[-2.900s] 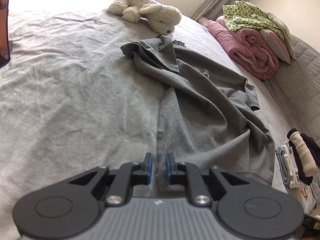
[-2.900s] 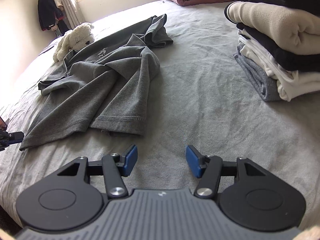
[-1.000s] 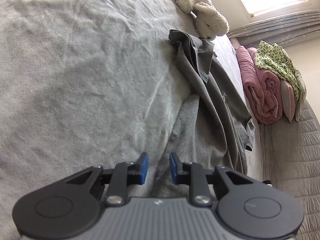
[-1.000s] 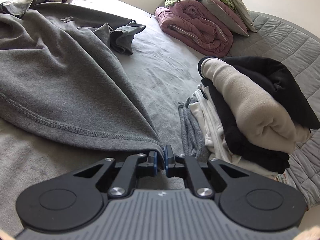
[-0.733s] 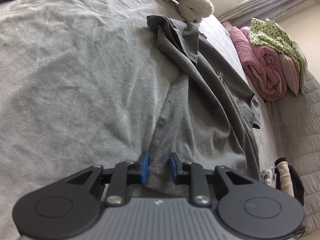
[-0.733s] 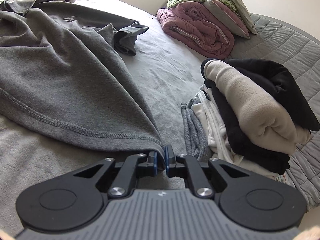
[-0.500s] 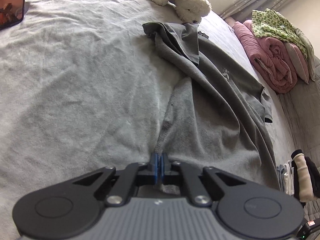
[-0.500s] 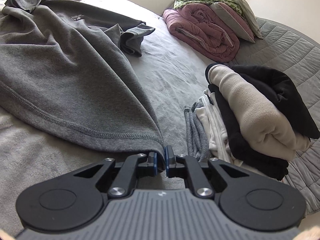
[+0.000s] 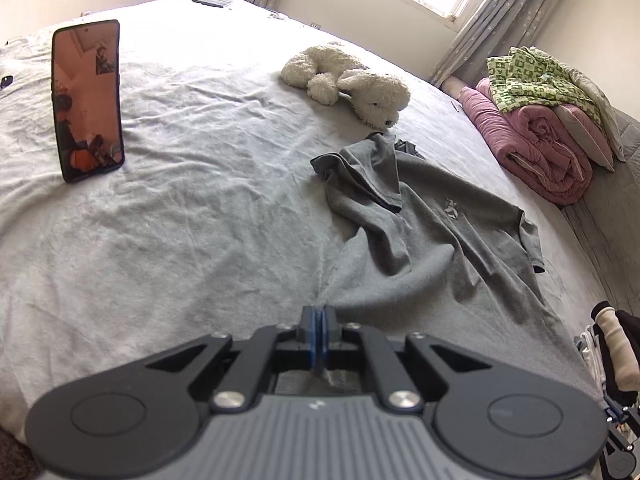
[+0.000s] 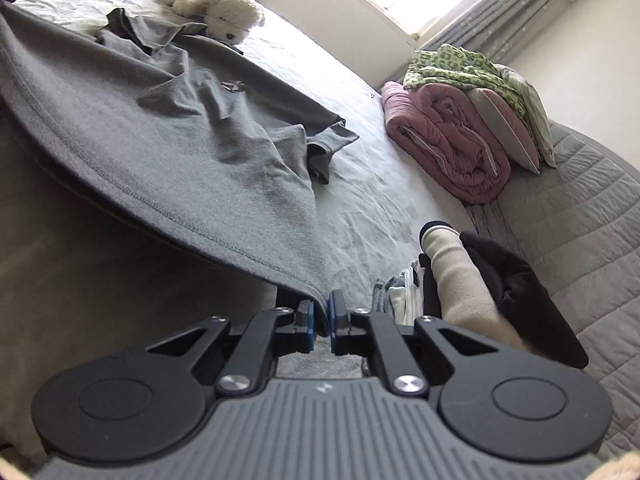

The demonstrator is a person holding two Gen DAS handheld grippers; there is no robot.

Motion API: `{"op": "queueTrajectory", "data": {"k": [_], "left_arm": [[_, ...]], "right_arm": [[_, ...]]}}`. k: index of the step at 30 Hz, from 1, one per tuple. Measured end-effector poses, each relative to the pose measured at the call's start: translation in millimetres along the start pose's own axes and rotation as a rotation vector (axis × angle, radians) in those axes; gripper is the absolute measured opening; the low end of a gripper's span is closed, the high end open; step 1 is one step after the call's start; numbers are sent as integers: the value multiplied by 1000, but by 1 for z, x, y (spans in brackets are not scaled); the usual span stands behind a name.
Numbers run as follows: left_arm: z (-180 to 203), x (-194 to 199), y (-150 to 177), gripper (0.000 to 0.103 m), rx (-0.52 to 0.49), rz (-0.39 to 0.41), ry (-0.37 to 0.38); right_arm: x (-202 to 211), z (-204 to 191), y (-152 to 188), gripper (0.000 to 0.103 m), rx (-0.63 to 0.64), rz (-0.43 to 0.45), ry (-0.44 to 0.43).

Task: Fold clothes
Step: 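Lift the shirt with both grippers, lay it flat, and open both grippers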

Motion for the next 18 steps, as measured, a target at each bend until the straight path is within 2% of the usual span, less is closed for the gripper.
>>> {"op": "queueTrajectory", "data": {"k": [9, 18], "left_arm": [[-22, 30, 20, 2, -36, -15, -10], [-38, 23, 49, 2, -33, -83, -30]], "right_arm": [[29, -9, 14, 7, 100, -21, -85], [30, -21, 27, 7, 118, -81, -151]]}}
Point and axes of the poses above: each gripper's, at about its wrist camera, not at the fingertips, and x roughly against the way its jaws point, z to its right, y to its underside, the point moved 1 cm from there along -x, roughly the way its jaws point, and after that the axes turned 4 degrees about -z, right-handed, at the moved point
